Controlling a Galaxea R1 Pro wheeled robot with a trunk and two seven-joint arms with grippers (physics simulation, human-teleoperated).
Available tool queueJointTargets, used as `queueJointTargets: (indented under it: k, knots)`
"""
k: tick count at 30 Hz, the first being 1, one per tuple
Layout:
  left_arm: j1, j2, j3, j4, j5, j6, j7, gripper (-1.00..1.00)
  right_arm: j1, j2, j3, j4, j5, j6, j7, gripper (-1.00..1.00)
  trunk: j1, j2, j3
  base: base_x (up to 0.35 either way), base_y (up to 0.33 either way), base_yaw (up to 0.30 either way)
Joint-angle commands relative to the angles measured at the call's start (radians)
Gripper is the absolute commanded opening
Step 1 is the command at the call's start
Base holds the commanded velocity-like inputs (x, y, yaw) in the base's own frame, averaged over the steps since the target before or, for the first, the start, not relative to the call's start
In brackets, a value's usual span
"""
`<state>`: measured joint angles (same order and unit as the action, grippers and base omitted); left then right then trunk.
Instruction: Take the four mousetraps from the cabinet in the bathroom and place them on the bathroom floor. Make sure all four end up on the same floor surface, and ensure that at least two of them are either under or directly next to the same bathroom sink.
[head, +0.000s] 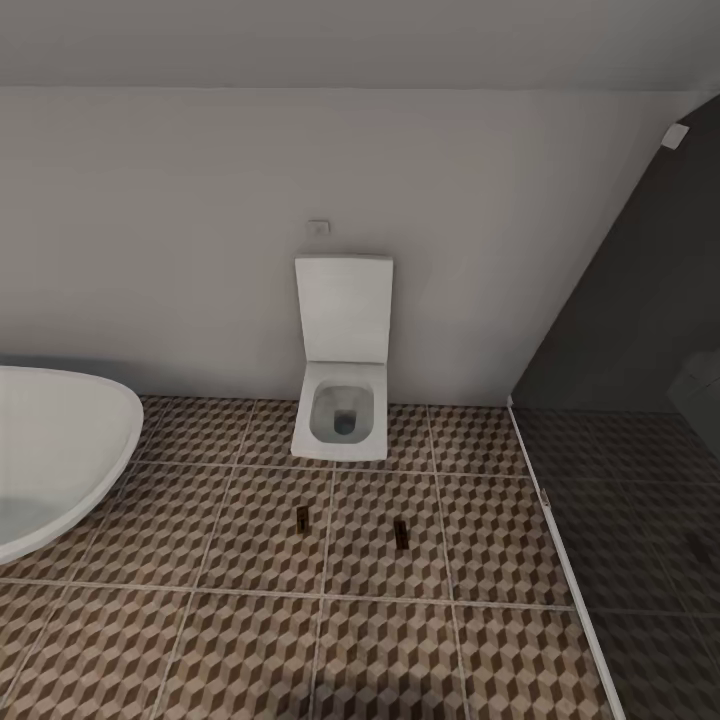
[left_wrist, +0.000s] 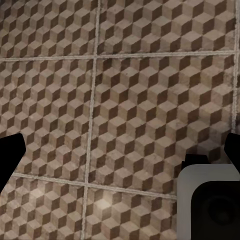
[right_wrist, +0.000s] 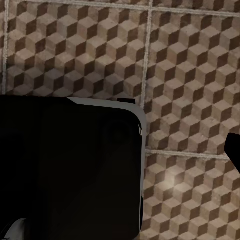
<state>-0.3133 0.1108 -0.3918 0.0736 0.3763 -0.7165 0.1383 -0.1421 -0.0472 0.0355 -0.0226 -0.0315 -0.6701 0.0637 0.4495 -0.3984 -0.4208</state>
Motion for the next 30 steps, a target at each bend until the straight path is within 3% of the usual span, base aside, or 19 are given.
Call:
queueJointTargets:
  k: [1,30]
  knots:
    - [-0.001,-0.001,-0.009,0.003,0.003,-0.004,0.004,1.00,-0.001,0.000,0.003,0.001,-0.004,-0.003,0.004,1.00,0.000,-0.002,-0.001,0.000,0.000,0.000]
    - [-0.001,0.000,-0.009,0.003,0.003,-0.004,0.004,1.00,-0.001,0.000,0.003,0.001,-0.004,-0.003,0.004,1.00,0.000,-0.002,-0.001,0.000,0.000,0.000]
